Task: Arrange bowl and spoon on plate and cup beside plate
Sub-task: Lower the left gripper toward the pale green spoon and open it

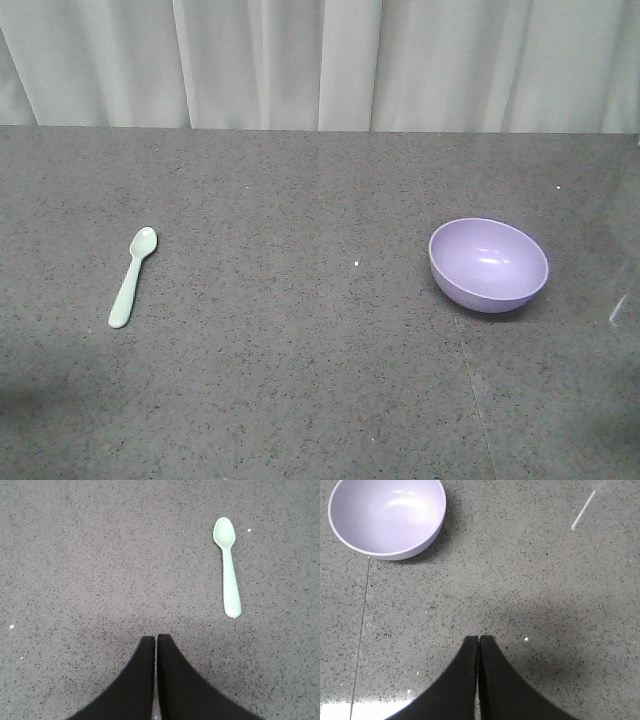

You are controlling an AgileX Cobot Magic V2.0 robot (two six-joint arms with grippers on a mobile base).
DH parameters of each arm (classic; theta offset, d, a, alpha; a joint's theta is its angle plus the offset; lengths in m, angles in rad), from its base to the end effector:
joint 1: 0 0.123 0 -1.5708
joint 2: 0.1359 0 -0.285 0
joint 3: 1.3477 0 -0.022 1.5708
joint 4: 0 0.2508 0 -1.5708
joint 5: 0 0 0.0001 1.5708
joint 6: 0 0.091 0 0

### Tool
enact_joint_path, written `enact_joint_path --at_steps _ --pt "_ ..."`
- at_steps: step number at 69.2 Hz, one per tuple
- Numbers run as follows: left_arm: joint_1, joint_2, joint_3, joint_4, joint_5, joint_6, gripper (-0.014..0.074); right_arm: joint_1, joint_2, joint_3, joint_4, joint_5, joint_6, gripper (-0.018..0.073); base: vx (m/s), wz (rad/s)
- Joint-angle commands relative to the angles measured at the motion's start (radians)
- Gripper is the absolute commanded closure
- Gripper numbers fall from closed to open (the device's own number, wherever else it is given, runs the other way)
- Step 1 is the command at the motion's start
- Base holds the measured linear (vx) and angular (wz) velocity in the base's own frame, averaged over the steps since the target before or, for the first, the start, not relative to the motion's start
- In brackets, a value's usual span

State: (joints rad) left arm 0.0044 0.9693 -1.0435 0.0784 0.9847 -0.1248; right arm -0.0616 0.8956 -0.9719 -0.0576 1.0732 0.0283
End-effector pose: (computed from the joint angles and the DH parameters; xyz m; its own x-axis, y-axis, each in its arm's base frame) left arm 0.1778 0.0067 0.3731 -0.7260 -0.0843 -0.6825 -0.1082 0.9941 -0.0077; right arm 0.1527 -0.0140 0.3583 -0.7873 0.0493 -0.6146 0.0931 0.9949 -0.0394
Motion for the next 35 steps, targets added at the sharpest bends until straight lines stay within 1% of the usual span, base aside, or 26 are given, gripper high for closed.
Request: enact_joint_path --at_steps 1,10,13,19,30,35 --pt "0.004 -0.007 -0.035 -0.004 -0.053 0.0 0.0584 -0.005 -0.003 -0.034 -0.003 -0.035 -0.003 0.0529 0.0 0.0" --pt "0.004 -0.007 -0.035 -0.004 -0.054 0.0 0.0515 -0.005 -0.003 -0.034 -0.003 -0.027 -0.003 0.0445 0.0 0.0" --pt "0.004 -0.007 -0.035 -0.004 -0.055 0.0 0.0473 -0.005 -0.003 -0.034 -0.003 -0.027 -0.003 0.0417 0.0 0.0" --pt "0.004 -0.007 -0.035 -0.004 -0.055 0.0 0.0385 -0.005 -0.003 -0.034 -0.003 -0.027 -0.003 0.033 0.0 0.0" --pt "0.004 -0.007 -0.035 -0.004 -0.055 0.0 0.0193 -0.005 -0.003 -0.034 -0.003 -0.027 -0.003 0.0154 0.0 0.0" --pt "0.004 -0.007 -0.035 -0.004 -0.055 0.0 0.0132 -0.005 -0.003 -0.034 -0.004 -0.027 -0.003 0.0087 0.0 0.0"
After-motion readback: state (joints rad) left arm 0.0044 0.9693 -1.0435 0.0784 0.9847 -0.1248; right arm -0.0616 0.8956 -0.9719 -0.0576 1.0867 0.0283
